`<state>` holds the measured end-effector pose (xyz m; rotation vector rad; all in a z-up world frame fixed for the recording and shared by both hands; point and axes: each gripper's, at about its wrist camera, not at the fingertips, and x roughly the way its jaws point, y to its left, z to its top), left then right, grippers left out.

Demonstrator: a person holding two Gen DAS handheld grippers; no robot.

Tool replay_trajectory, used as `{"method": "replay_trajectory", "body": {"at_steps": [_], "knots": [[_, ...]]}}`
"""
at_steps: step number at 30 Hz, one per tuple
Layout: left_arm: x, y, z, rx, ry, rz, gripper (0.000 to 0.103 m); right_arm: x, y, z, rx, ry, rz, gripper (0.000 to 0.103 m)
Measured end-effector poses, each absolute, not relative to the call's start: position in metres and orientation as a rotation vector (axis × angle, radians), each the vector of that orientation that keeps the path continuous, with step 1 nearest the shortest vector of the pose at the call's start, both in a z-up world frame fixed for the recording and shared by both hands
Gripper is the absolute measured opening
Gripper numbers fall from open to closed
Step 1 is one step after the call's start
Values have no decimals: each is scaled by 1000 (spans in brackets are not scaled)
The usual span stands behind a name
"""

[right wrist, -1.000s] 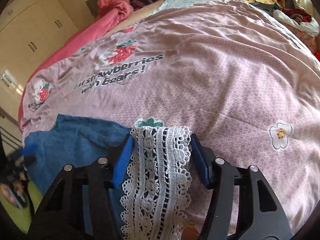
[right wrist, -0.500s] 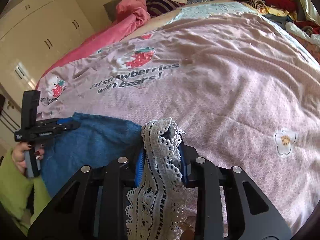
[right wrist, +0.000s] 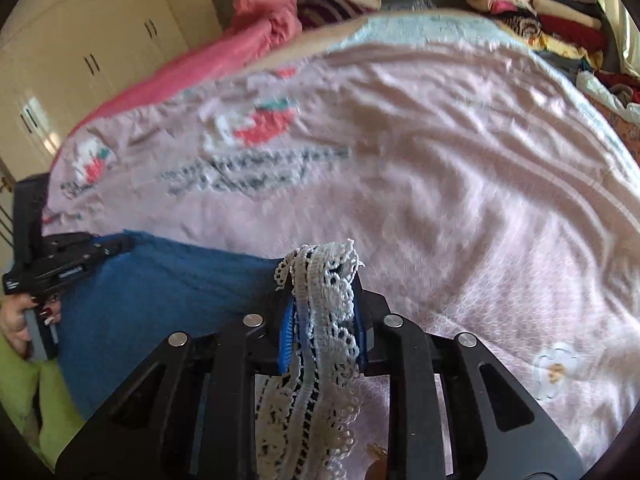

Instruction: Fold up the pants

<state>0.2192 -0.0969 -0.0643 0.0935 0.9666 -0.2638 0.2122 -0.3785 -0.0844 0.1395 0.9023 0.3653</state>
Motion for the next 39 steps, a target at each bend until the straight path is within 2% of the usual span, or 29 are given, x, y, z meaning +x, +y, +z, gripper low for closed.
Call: {"method": "replay_trajectory", "body": {"at_steps": [2,3,5,6,8,10,11,12,14,20,25,31,33,39], "knots": [[220,-95,-66,103,957,-259,13,212,-381,-87,154,903,362,22],[219,-94,-66,101,952,-260,14,212,-382,-87,156,900,351,27],[219,-92,-65,99,950,-265,16,209,-382,-84,148,896,326,31],[218,-91,-64,94,951,-267,16,208,-382,-82,146,894,312,40],[215,-90,-61,86,952,-270,18,204,-382,-74,137,882,269,48],[210,-89,-56,79,942,-273,30,194,-385,-63,149,848,255,55],[208,-89,-54,74,938,-276,33,191,-387,-59,154,839,251,64],[205,-89,-52,69,934,-278,36,183,-387,-51,157,818,247,66],[200,-89,-46,67,922,-282,36,172,-387,-41,150,795,242,68],[182,-89,-31,63,901,-304,50,130,-373,-21,140,752,257,77],[161,-90,-18,63,878,-322,61,95,-354,-13,88,732,264,80],[128,-88,-12,75,864,-336,63,67,-339,-21,67,763,268,81],[117,-85,-12,73,863,-332,76,60,-335,-26,61,779,266,81],[94,-83,-16,84,870,-331,76,48,-320,-40,44,813,266,81]]}}
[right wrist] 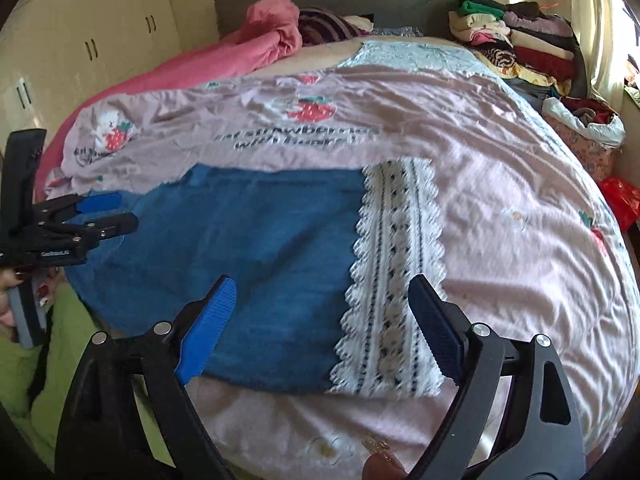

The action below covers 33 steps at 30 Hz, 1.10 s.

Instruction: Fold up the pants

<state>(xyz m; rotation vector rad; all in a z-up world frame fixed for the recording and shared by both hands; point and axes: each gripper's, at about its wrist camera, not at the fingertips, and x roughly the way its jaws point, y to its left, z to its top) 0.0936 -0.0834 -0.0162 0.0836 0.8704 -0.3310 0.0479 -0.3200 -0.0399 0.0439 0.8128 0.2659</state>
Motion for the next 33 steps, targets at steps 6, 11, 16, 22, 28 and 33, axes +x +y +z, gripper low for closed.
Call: {"method": "replay_trajectory", "body": {"at_steps": [6,11,16,22,28,33], "knots": [[83,-81,-25,75,891,-333,83,42,-304,-49,11,836,295,81],[83,-83,-37,73,923,-342,84,41,-302,-65,-20,891,277,81],[86,-86,-57,75,983,-335,84,44,-315,-82,8,960,228,81],[90,-85,-70,75,1005,-326,84,45,-314,-89,3,975,216,81],[87,-82,-68,61,994,-328,86,39,-318,-74,36,925,226,82],[86,-81,-62,52,983,-320,93,37,-329,-61,57,881,206,82]]}}
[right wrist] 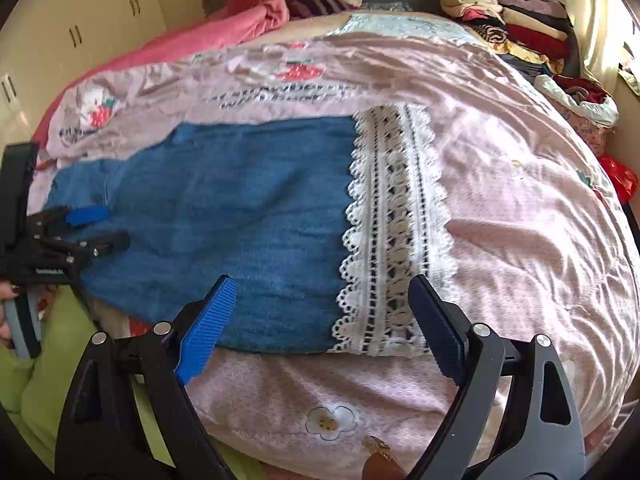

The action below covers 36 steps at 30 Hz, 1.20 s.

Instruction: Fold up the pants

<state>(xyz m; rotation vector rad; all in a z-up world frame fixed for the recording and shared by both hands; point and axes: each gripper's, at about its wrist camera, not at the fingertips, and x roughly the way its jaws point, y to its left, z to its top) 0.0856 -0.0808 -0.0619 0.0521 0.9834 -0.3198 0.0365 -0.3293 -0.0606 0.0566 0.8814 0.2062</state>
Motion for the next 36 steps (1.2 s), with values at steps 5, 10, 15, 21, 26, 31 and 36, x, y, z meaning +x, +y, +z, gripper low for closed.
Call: {"method": "replay_trajectory", "body": {"at_steps": [5,10,15,21,26,31,36], "knots": [[86,-83,-52,57,964,-316,98,34,-341,-54,66,854,187,86],[87,-90,-43,72,939,-322,98,32,-352,-52,81,839,173,88],[92,-99,-37,87,935,-335,98,32,-361,-53,102,834,165,88],[108,-118,-28,118,930,-362,98,31,-370,-57,136,830,177,89],[137,-146,-22,135,933,-416,98,32,-378,-65,170,838,197,89],[174,-169,-30,121,973,-453,98,36,-385,-78,230,858,225,89],[205,-190,-42,138,987,-486,98,43,-386,-88,259,871,245,89]]}}
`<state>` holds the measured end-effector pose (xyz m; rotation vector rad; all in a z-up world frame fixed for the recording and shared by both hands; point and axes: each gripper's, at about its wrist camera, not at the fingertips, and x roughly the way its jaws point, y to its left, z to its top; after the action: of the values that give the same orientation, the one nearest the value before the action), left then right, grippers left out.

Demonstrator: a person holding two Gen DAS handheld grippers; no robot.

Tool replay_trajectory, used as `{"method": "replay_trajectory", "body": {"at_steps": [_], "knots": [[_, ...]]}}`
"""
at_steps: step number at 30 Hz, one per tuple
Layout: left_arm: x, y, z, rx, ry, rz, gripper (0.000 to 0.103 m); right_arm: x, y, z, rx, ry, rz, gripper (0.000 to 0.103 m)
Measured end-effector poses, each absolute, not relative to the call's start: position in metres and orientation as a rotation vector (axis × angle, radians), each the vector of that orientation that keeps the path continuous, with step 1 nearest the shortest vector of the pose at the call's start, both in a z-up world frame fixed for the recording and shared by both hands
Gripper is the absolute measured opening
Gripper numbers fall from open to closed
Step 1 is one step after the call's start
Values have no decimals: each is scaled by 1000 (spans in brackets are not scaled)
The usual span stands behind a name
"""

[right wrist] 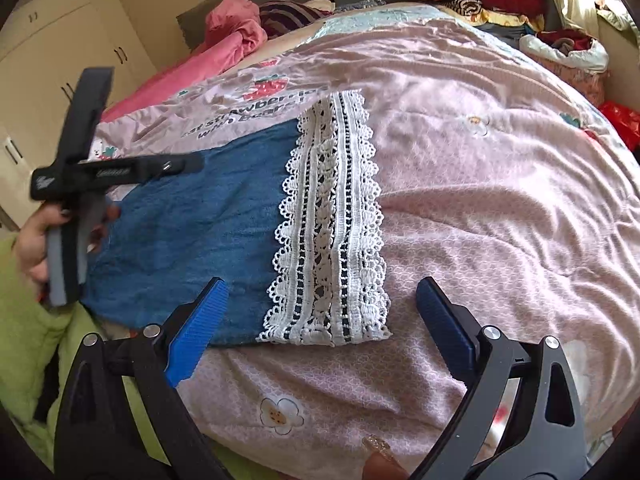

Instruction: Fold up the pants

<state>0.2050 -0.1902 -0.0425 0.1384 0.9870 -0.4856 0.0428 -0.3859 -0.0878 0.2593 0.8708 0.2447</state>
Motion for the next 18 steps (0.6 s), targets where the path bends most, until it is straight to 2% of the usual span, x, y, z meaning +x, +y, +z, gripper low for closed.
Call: {"method": "replay_trajectory", "body": {"at_steps": [11,12,13,14,16,17,18], "knots": [[244,-238,-66,281,1023,-590,98,51,-386,-98,334,860,282,89],[246,-238,-69,270,1031,-597,92,52,-386,-98,341,858,291,89],[247,-239,-72,252,1041,-612,81,53,-384,-99,345,857,301,87],[247,-240,-72,239,1041,-620,78,55,-381,-99,341,856,318,80],[242,-244,-71,242,1036,-635,60,61,-376,-100,324,860,318,75],[240,-245,-71,241,1034,-644,55,63,-374,-100,319,858,325,67],[239,-247,-70,239,1033,-652,44,65,-373,-100,314,856,330,56]]}}
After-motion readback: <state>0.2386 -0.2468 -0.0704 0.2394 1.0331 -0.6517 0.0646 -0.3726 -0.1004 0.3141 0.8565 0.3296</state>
